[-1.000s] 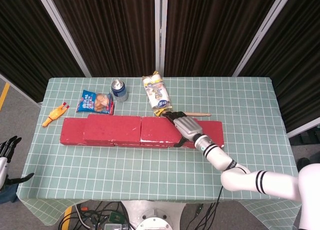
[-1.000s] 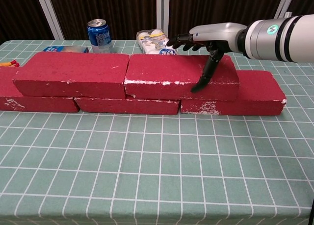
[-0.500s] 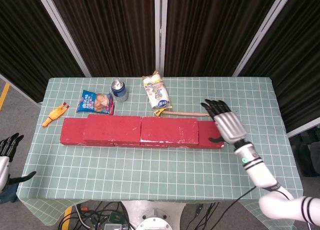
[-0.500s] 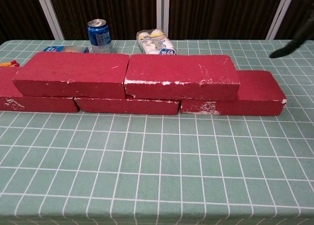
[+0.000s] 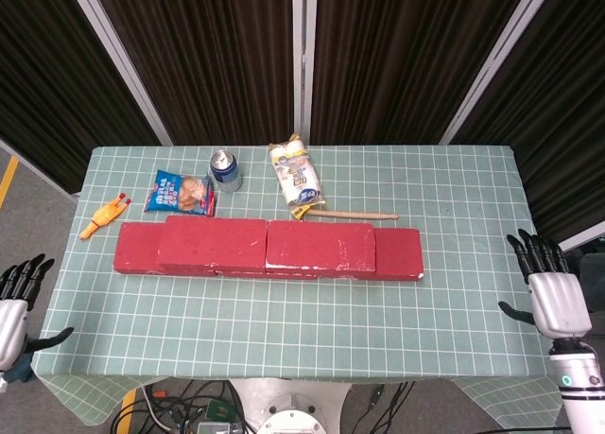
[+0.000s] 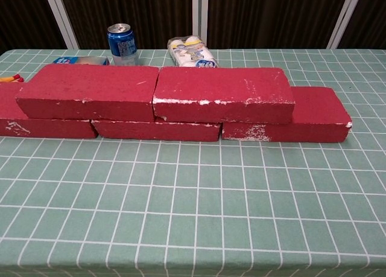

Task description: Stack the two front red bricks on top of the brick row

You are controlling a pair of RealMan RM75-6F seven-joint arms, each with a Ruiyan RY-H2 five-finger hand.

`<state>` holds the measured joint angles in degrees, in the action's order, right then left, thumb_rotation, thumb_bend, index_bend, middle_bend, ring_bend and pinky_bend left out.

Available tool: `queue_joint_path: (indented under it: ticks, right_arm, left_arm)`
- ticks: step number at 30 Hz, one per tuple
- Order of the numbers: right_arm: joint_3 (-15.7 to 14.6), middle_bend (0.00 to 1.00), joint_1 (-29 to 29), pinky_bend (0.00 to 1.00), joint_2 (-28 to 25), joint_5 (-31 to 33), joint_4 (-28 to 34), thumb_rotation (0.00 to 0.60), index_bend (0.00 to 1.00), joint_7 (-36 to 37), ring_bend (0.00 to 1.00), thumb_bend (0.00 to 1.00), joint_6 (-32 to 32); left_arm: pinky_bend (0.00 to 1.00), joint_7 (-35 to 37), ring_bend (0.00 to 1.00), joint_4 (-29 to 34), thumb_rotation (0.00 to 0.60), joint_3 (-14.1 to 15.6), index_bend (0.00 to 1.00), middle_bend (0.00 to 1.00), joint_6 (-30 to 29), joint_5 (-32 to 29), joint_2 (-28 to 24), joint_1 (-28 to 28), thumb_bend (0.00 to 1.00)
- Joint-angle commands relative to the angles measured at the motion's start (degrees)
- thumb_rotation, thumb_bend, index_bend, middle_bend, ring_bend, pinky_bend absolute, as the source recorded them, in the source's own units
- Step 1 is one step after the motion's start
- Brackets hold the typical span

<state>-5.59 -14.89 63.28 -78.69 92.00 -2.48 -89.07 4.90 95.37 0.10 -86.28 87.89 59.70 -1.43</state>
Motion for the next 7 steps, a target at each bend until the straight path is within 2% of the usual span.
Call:
queue_joint_path:
  ticks: [1, 7]
  right_arm:
    - [-0.46, 0.0, 3.24, 0.0, 1.67, -1.24, -3.15, 0.6, 0.0, 2.18, 0.0, 0.0, -2.12]
    - [0.52, 0.0, 5.96, 0.0, 2.58, -1.76, -6.13, 0.6, 0.0, 4.7, 0.0, 0.0, -2.48]
  left_arm:
    - [0.0, -0.66, 0.0, 0.4, 0.6, 0.3, 0.02, 0.0, 0.16, 0.16, 0.18, 0.06, 0.01]
    - [0.0, -1.84, 0.0, 0.81, 0.6, 0.32, 0.02, 0.0, 0.22, 0.04, 0.7, 0.04, 0.01]
